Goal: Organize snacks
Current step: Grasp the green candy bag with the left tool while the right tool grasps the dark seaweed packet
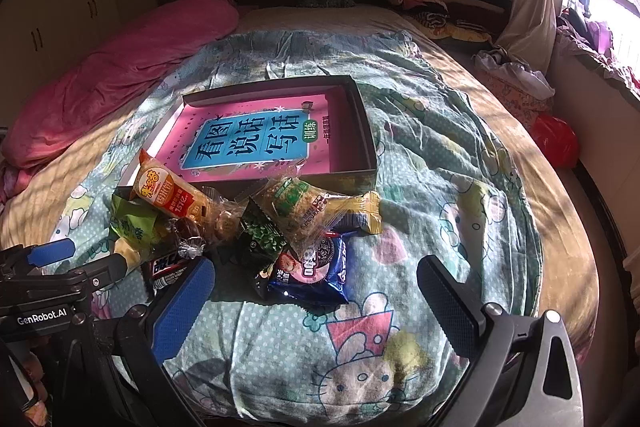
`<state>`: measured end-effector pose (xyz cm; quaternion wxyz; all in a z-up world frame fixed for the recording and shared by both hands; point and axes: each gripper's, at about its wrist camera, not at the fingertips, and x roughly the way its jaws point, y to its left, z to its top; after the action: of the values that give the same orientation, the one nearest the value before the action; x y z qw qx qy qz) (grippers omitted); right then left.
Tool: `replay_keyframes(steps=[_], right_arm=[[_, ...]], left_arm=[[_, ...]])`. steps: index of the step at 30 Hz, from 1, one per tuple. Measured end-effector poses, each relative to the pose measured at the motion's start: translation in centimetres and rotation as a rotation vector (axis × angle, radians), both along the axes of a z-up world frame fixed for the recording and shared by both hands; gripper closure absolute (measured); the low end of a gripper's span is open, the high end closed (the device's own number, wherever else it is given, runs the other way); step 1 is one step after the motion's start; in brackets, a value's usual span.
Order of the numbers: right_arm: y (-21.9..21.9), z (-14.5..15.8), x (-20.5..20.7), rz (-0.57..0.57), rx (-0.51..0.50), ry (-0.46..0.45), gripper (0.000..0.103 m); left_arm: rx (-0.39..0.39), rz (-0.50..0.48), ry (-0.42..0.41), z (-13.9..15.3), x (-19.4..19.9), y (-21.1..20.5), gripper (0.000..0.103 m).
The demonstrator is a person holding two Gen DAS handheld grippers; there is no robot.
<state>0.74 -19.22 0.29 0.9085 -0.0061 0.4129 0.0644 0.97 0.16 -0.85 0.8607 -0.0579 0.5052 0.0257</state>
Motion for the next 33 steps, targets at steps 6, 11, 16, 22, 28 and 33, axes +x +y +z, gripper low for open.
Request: replay_keyframes(steps=[6, 11, 16, 22, 28, 33], right_arm=[[-0.4, -0.7, 0.5, -0.009, 0.007, 0.020, 0.001], [-0.4, -1.4, 1.1, -0.005, 0.018, 0.046, 0.001], [0.1, -2.0, 1.5, 0.027, 0.034, 0.066, 0.001], [1.2, -2.7, 2.0, 0.068, 0.030, 0.085, 0.001], [1.4, -3.2, 2.5, 0.092, 0.047, 0.106, 0.007], [1.9, -3.8, 3.2, 0.121, 0.069, 0.132, 0.024]], left_arm=[[-0.019, 0.028, 0.023, -0.8, 0.5, 1.1, 0.010], [-0.029, 0.065, 0.045, -1.6, 0.9, 2.6, 0.010], [-0.044, 0.089, 0.061, -2.3, 1.4, 3.7, 0.010], [-0.071, 0.092, 0.096, -3.5, 1.8, 4.1, 0.010], [-0.074, 0.073, 0.089, -3.9, 2.6, 3.8, 0.011], [-0.078, 0.043, 0.090, -4.2, 3.2, 3.3, 0.023]])
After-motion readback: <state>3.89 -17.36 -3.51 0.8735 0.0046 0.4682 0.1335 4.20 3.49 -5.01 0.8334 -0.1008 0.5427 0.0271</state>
